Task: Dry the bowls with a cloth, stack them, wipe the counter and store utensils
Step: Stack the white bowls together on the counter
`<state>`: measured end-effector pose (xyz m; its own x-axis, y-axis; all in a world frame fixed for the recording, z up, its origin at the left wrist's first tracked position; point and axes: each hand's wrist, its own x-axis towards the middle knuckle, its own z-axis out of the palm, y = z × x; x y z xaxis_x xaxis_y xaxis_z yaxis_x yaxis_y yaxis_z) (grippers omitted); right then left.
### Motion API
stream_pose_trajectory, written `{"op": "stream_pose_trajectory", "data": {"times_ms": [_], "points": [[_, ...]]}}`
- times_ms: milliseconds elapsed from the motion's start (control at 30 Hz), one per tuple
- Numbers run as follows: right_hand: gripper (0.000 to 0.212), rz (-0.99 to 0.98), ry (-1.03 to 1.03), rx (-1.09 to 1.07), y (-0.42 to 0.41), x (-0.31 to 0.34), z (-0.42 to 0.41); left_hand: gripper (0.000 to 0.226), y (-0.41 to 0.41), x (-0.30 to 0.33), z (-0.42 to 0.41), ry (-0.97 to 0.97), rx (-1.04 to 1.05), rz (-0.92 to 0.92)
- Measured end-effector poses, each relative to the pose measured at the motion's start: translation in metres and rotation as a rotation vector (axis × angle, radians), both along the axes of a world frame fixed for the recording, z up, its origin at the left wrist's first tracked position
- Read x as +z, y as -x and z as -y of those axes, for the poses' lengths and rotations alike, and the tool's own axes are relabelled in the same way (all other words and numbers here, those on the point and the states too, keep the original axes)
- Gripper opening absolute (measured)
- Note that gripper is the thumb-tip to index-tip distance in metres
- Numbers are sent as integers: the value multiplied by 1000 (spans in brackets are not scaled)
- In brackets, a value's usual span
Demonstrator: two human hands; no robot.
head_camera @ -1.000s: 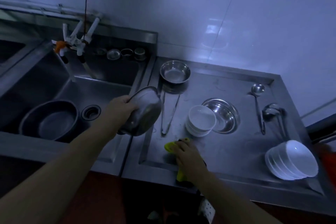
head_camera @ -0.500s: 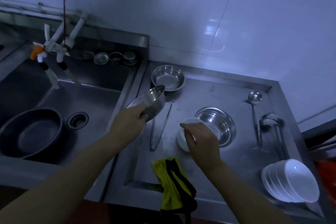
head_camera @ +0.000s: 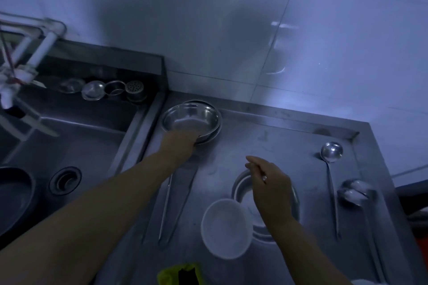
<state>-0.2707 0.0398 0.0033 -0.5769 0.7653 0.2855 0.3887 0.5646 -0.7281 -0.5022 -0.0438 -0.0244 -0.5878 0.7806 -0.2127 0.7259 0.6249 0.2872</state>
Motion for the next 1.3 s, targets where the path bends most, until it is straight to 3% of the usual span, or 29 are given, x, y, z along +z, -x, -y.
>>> {"op": "stream_pose_trajectory", "data": {"times_ms": [200,500,667,833,1067,1300], "points": [[19,37,99,-29,1,-28,-21,37,0,-20,-23,135,-149,-264],[19,40,109,-45,-9,-55,-22,24,8,-47,-31,139,-234,-214],[20,76,128,-25,-23,-60,-16,25,-3,-38,-21,-32,-160,-121],[24,166,240,1,-52,-63,-4,33,-60,-20,34,-247,-65,79],[30,427,376,89,-87,-66,31,43,-126,-27,104,-105,31,409],[26,463,399,121,-86,-63,62,31,-159,-31,109,-185,217,730]]}}
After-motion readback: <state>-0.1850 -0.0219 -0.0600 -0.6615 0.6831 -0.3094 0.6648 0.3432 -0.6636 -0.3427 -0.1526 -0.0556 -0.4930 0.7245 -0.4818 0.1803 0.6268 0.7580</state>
